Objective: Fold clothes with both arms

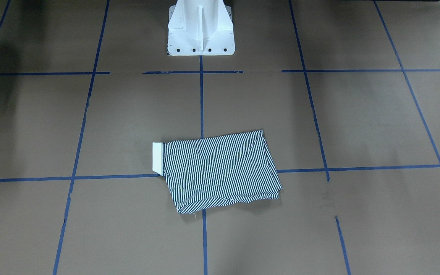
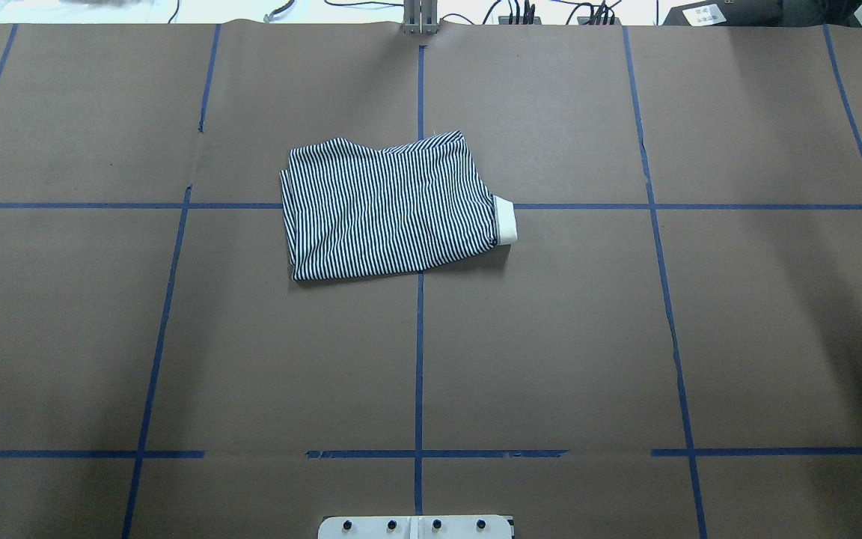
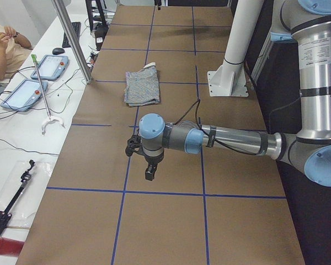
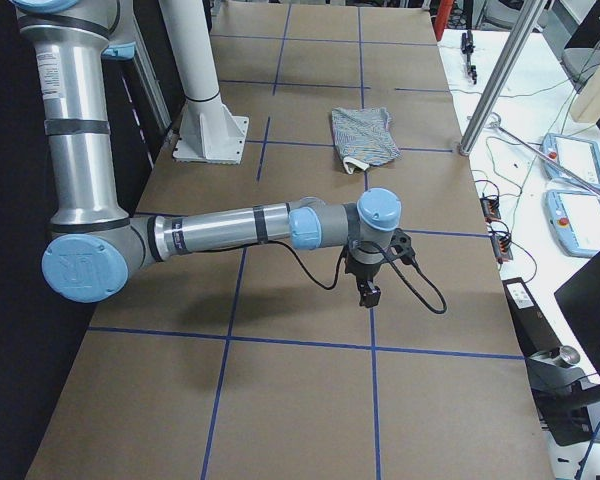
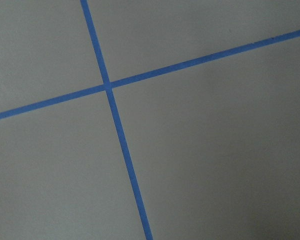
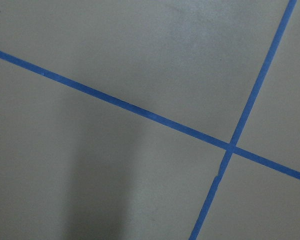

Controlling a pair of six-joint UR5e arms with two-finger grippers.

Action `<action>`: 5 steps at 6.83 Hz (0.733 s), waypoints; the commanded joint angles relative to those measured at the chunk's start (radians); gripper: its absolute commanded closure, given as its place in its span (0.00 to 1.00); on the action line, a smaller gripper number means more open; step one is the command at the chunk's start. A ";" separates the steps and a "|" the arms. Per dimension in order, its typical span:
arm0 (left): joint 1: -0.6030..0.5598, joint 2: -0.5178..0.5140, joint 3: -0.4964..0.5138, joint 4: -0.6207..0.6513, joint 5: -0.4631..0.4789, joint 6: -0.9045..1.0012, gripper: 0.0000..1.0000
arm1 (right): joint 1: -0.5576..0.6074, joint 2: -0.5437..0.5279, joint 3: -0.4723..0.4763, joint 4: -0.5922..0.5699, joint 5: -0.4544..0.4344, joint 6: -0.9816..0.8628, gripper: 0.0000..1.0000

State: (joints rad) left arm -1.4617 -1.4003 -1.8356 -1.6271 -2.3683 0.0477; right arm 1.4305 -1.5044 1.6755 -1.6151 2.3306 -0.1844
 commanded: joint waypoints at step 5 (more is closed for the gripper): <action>-0.040 0.021 -0.034 0.001 0.001 -0.141 0.00 | -0.001 -0.002 0.009 0.006 -0.010 -0.001 0.00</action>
State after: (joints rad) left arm -1.5011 -1.3744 -1.8515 -1.6228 -2.3687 -0.0916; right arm 1.4297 -1.5038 1.6809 -1.6112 2.3259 -0.1856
